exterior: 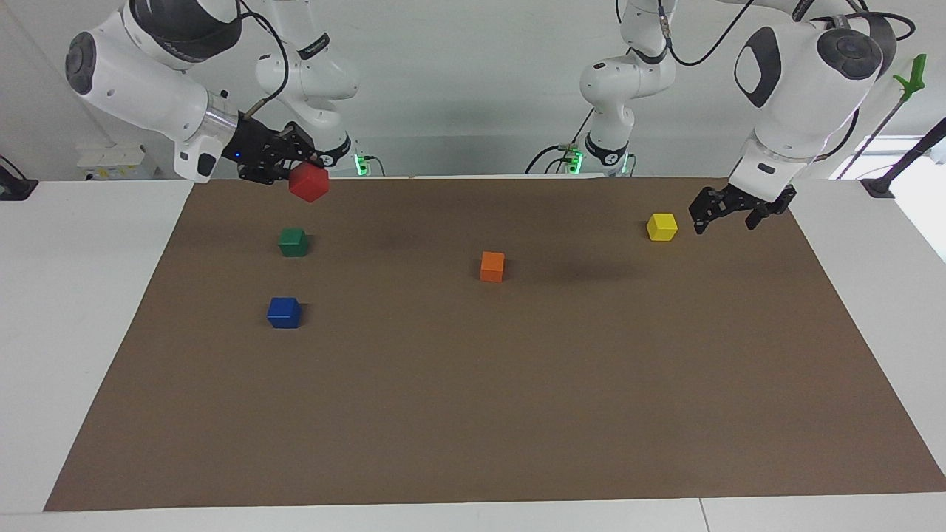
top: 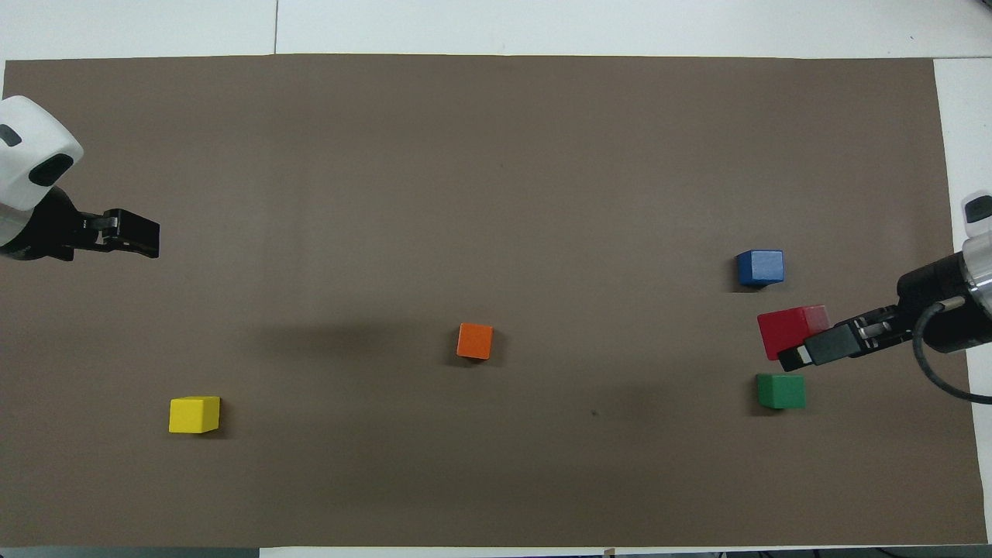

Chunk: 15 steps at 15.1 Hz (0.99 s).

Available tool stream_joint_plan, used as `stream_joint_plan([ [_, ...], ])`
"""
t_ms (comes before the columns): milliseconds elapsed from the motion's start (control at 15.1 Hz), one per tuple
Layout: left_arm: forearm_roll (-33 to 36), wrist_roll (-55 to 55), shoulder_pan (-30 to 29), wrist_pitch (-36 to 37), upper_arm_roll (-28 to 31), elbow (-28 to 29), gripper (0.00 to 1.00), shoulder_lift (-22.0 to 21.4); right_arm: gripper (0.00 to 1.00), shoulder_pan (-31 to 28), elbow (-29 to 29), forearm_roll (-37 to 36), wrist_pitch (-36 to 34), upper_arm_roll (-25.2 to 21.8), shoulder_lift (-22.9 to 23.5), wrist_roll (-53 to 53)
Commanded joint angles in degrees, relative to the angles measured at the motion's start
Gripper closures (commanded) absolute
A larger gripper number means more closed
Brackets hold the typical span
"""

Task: Transfer red block to right arm and stack on blue block
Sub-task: 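Carry the red cube with the right gripper over the blue cube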

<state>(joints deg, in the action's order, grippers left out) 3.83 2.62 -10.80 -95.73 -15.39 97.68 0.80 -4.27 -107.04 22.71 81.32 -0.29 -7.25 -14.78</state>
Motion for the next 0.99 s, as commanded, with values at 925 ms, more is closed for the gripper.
stream_joint_plan([
  [925, -0.7, 0.1, 15.4, 2.6, 13.9, -2.0, 0.0, -1.2, 1.0, 3.8, -3.7, -25.8, 24.8, 0.4, 14.0, 4.9],
])
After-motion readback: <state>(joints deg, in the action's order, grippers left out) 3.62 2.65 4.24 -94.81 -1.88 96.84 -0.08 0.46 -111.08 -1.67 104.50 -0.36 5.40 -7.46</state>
